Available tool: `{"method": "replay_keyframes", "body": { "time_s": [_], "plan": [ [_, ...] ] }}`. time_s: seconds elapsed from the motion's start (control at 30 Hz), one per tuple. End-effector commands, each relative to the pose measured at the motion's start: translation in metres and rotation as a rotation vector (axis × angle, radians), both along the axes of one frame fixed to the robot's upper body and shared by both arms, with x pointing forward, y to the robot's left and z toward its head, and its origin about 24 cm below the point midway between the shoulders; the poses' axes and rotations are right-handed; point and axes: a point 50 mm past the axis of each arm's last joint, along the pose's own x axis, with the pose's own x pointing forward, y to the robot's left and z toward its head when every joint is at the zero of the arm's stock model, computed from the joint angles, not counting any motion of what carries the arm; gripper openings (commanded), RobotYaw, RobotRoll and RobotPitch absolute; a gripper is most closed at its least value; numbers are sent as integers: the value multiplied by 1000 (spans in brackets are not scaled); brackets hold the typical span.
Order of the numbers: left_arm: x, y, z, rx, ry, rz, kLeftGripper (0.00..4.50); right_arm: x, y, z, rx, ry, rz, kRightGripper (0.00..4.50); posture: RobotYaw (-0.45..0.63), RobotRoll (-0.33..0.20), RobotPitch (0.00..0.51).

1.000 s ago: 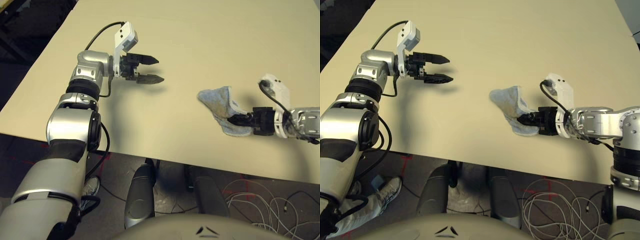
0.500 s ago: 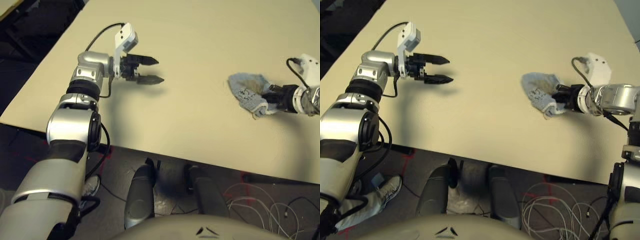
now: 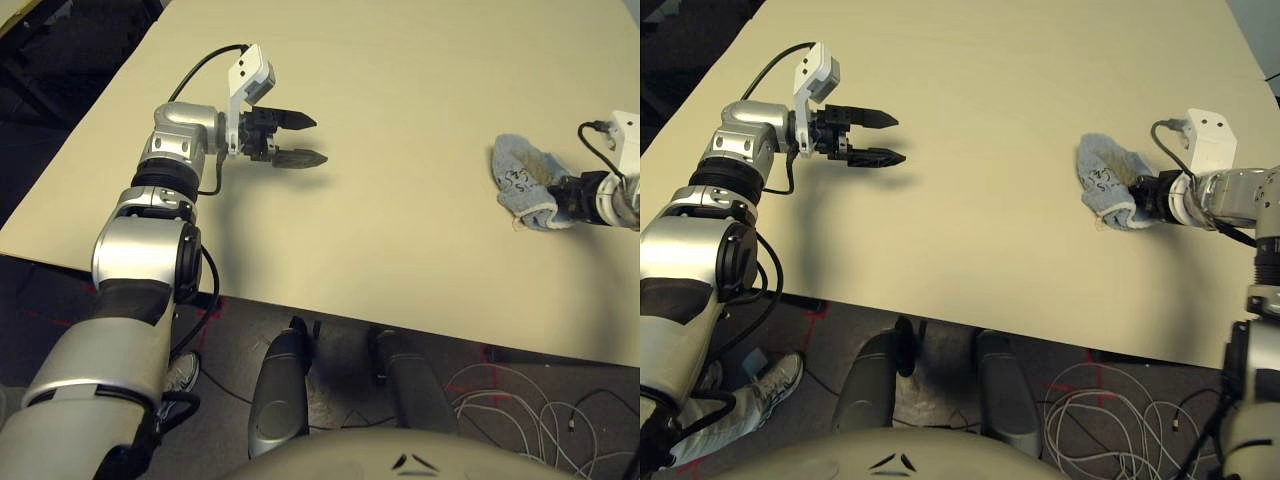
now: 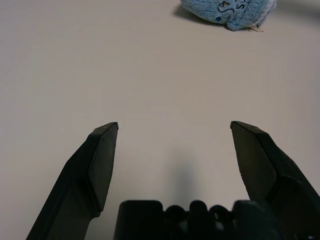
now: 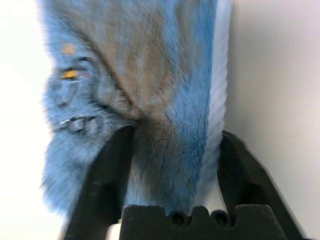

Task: Wipe the water off the table with a rag.

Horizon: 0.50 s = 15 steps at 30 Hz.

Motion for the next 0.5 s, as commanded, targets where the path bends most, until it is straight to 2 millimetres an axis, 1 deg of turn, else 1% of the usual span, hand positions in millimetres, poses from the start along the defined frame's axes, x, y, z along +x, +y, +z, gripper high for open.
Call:
{"method": "replay_keyframes", "body": {
  "time_s": [0.03, 0.07, 0.13, 0.2, 0.23, 0.27, 0.37, 0.47, 0.5],
  "plan": [
    [1, 6, 6, -37, -29, 44, 4500, 3, -12, 34, -59, -108, 70, 4171, -36, 0, 220],
    [2, 6, 7, -57, -50, 62, 4500, 7, -16, 43, -42, -157, 47, 4458, -35, 0, 218],
    [7, 3, 9, -133, -132, 159, 4500, 20, -28, 57, -30, -300, -21, 4458, -34, 0, 214],
    [13, 3, 10, -220, -218, 291, 4500, 34, -39, 60, -37, -458, -81, 4458, -33, 0, 209],
    [16, 4, 12, -276, -254, 377, 4500, 40, -43, 56, -41, -543, -110, 4458, -30, 0, 207],
    [19, 6, 13, -327, -285, 459, 4500, 45, -48, 50, -52, -608, -139, 4458, -28, 0, 206],
    [25, 18, 5, -457, -318, 751, 4500, 51, -57, 17, -43, -751, -253, 4458, -31, 0, 208],
    [26, 24, -15, -481, -309, 930, 4500, 51, -57, -16, -87, -789, -288, 4458, -26, 0, 211],
    [26, 24, -20, -473, -308, 955, 4500, 51, -58, -23, -93, -790, -301, 4458, -29, 0, 214]
  ]
}}
